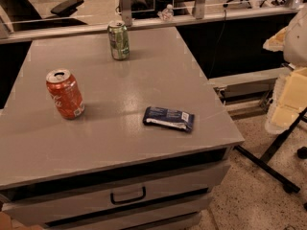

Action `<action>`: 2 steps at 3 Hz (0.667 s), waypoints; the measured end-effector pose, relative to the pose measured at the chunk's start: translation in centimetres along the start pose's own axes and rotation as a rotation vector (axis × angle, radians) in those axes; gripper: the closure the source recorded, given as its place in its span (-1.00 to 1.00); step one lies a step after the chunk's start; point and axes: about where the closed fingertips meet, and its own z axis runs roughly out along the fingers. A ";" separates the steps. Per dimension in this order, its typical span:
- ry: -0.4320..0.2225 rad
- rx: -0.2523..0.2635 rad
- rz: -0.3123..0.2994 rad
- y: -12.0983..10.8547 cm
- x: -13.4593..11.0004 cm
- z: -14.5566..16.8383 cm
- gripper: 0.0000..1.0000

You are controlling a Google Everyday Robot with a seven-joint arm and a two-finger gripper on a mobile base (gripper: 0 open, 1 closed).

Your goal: Move green can near coke can

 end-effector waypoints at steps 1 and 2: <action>0.000 0.000 0.000 0.0 0.0 0.0 -1.00; -0.067 -0.003 0.012 -0.1 -1.1 0.4 -1.00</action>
Offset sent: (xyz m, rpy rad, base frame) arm 0.0336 0.0677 -0.0022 0.4826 -0.0735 0.0477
